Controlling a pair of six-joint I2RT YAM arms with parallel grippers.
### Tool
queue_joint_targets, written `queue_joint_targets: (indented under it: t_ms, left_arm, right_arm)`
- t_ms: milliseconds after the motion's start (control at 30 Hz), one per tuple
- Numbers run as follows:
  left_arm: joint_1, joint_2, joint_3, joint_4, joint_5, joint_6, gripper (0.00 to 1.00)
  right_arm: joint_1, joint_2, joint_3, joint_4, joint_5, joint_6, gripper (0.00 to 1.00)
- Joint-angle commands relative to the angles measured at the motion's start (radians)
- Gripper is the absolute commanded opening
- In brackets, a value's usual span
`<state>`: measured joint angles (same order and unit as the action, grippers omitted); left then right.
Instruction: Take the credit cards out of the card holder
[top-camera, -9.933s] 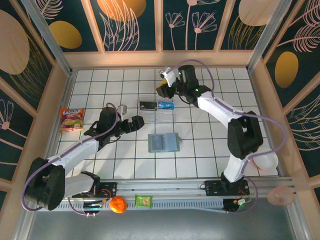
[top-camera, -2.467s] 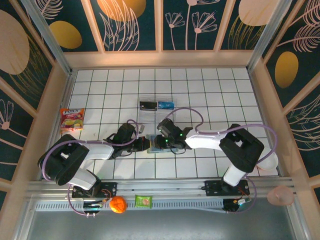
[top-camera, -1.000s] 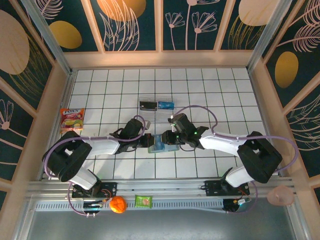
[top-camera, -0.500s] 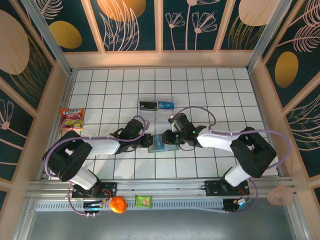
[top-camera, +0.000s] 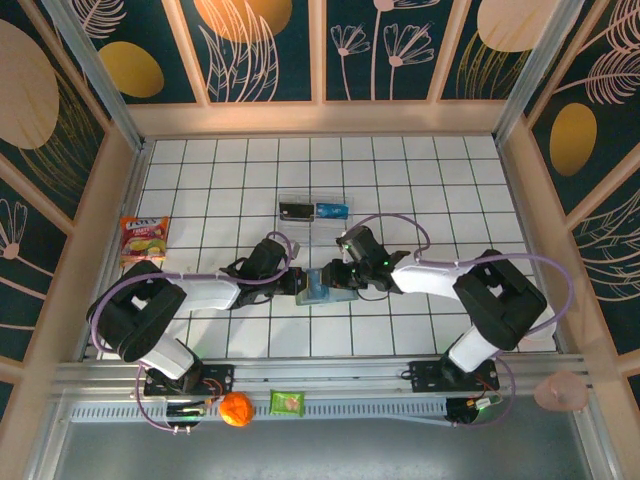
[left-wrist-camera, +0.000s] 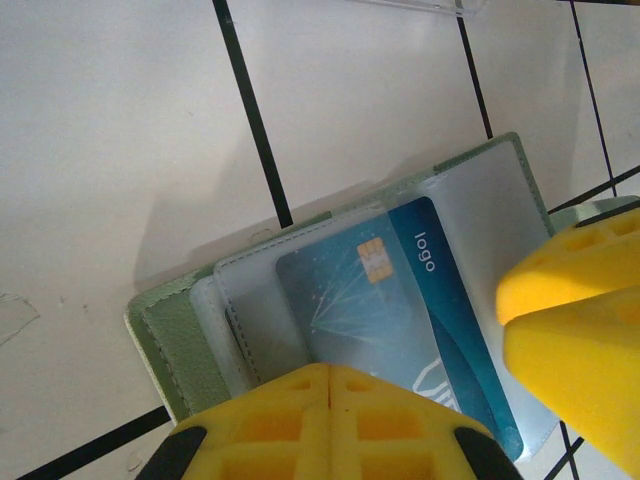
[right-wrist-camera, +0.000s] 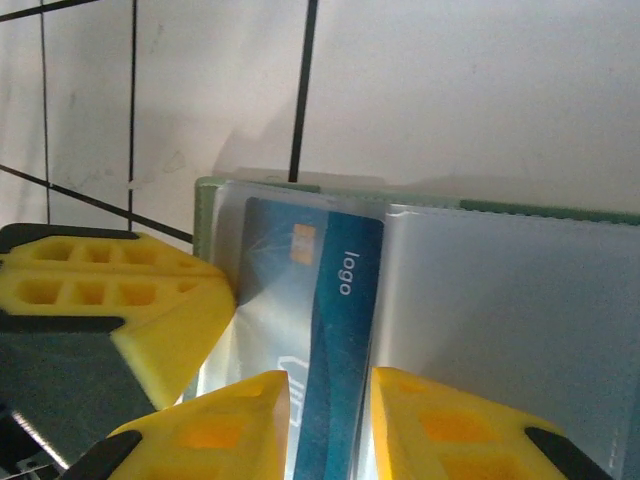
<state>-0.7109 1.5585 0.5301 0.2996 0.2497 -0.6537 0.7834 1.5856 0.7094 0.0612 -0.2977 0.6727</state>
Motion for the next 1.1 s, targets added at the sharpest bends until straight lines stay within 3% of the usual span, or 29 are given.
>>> queue_joint_targets:
  t_ms: [0,333,867,1067]
  left_arm:
    - [0.000,0.015,-0.035,-0.053,-0.029,0.025,0.00]
    - [0.000,0.021,-0.044,-0.033,-0.012,0.022,0.00]
    - [0.000,0.014,-0.042,-0.036,-0.007,0.021,0.00]
    - [0.000,0.027,-0.041,-0.022,0.007,0.017,0.00]
  right_arm:
    - [-0.006,0.023,-0.004,0.008,-0.006,0.025,0.28]
    - [-0.003,0.035,-0.010,0.062,-0.064,0.030,0.25]
    - [-0.007,0.047,-0.013,0.015,-0.025,0.052,0.29]
    - [-0.007,0.058,-0.016,0.070,-0.092,0.055,0.23]
